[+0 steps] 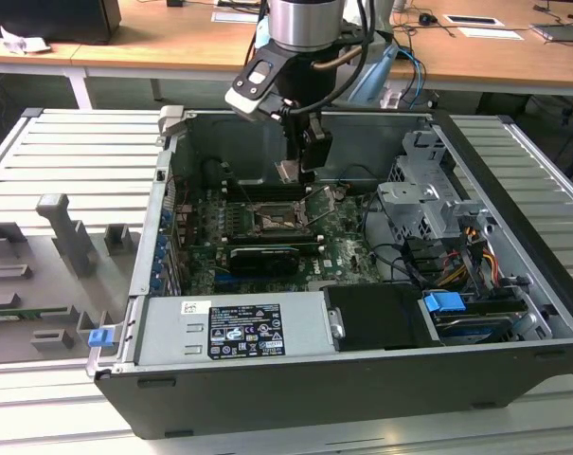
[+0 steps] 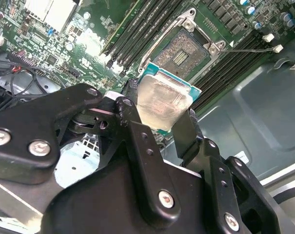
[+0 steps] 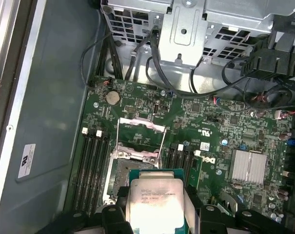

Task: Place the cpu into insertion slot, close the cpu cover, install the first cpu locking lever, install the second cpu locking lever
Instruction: 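Place the cpu into insertion slot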

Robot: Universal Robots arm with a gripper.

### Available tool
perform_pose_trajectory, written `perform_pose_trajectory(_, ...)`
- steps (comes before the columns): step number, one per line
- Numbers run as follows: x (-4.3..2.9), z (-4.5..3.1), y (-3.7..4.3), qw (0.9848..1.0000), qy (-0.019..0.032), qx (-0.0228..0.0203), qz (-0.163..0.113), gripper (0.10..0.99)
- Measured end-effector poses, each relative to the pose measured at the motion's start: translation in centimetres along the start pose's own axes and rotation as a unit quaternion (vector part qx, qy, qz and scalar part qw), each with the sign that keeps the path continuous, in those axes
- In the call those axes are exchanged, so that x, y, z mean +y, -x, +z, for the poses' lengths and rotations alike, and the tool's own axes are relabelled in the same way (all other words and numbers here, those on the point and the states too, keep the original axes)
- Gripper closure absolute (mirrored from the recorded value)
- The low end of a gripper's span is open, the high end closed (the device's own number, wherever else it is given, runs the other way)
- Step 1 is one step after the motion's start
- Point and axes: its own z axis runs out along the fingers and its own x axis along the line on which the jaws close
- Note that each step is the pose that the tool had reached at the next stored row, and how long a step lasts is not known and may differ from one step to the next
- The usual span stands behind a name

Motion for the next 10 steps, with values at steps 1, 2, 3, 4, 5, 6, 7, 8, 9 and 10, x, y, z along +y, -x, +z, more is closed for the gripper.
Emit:
perform_pose_trajectory(1, 0.0, 0.01, 0.0, 1.0, 0.0, -0.0002, 0.003, 0.557)
perform_pose_trajectory(2, 0.0, 0.02, 0.0, 1.0, 0.0001, -0.0003, 0.004, 0.557)
perform_pose_trajectory(3, 0.0, 0.02, 0.0, 1.0, 0.0001, -0.0005, 0.006, 0.557)
perform_pose_trajectory(4, 0.0, 0.03, 0.0, 1.0, 0.0001, -0.0006, 0.007, 0.557)
perform_pose_trajectory(5, 0.0, 0.04, 0.0, 1.0, 0.0002, -0.0007, 0.009, 0.557)
perform_pose_trajectory(6, 0.0, 0.05, 0.0, 0.9999, 0.0002, -0.0009, 0.011, 0.557)
perform_pose_trajectory(7, -0.01, 0.06, 0.0, 0.9999, 0.0002, -0.0012, 0.014, 0.557)
perform_pose_trajectory(8, -0.01, 0.08, 0.0, 0.9999, 0.0003, -0.0014, 0.017, 0.557)
perform_pose_trajectory(9, -0.01, 0.11, 0.0, 0.9998, 0.0004, -0.0014, 0.019, 0.557)
perform_pose_trajectory(10, -0.01, 0.13, 0.0, 0.9998, 0.0004, -0.0016, 0.02, 0.557)
